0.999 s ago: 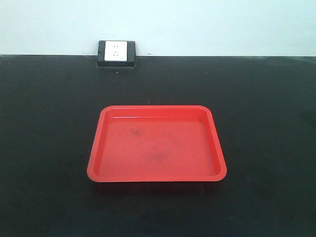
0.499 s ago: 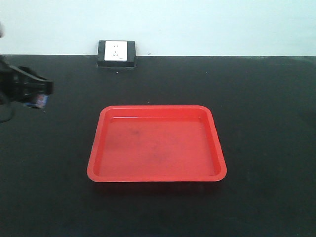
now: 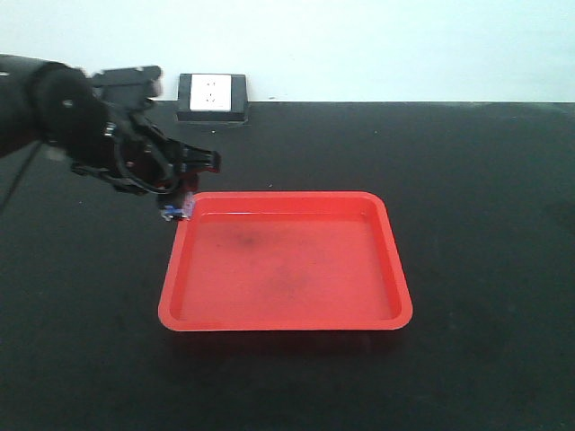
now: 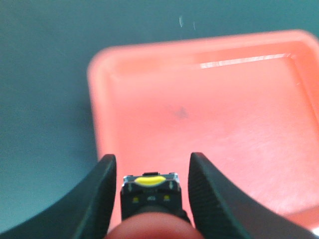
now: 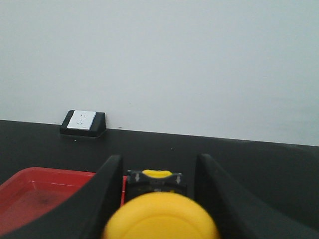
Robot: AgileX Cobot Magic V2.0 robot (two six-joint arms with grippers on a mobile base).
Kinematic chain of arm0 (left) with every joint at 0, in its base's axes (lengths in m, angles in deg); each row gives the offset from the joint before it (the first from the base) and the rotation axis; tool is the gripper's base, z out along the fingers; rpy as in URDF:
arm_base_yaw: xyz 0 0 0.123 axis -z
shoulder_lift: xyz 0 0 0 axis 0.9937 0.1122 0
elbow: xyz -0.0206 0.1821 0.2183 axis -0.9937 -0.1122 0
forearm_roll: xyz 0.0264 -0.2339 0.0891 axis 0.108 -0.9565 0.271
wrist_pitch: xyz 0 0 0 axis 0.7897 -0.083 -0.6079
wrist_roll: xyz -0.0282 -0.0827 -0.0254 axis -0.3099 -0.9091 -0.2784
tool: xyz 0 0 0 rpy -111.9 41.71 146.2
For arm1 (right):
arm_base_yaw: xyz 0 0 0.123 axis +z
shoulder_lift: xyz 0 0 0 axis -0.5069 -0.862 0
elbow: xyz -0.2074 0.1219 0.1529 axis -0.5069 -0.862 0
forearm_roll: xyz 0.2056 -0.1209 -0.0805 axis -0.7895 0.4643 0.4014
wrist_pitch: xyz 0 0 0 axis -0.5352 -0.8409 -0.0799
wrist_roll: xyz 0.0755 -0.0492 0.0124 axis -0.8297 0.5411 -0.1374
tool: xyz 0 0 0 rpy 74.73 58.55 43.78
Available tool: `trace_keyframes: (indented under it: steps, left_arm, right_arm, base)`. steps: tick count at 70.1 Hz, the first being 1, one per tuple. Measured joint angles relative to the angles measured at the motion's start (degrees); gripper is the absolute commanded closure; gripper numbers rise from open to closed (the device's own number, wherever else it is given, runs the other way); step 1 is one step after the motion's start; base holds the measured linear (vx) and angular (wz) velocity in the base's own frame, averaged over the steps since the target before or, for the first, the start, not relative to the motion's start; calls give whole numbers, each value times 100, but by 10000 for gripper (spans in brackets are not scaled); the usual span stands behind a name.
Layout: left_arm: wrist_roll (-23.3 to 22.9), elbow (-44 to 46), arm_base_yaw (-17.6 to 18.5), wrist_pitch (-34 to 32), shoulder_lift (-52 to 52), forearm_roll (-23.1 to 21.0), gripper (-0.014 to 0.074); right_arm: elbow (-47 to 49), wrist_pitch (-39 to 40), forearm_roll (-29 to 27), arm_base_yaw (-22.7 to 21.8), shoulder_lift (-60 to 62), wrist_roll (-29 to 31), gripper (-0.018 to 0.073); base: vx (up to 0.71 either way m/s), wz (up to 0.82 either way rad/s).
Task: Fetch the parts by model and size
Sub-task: 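Lower the left gripper with the red button into the tray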
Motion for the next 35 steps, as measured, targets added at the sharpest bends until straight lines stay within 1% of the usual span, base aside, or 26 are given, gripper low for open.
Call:
trace_keyframes:
  steps: [8,13,18,29,35]
  left_arm:
    - [-212,363,169,154,495,37,601]
    - [-422,529,271,165,788,155,601]
    - [-658,667,355,171,1050,344,601]
    - [-1202,873,519,144,1483,978,601]
    - [-1484,898,569,99,1656,1221,601]
  right_arm:
    - [0,0,0,0,0,0,568]
    - [0,0,0,0,0,0,568]
    - [0,0,0,0,0,0,568]
    - [0,0,0,0,0,0,568]
    - [0,0,0,0,0,0,568]
  base:
    - [0,0]
    - [0,0]
    - [0,0]
    - [0,0]
    - [0,0]
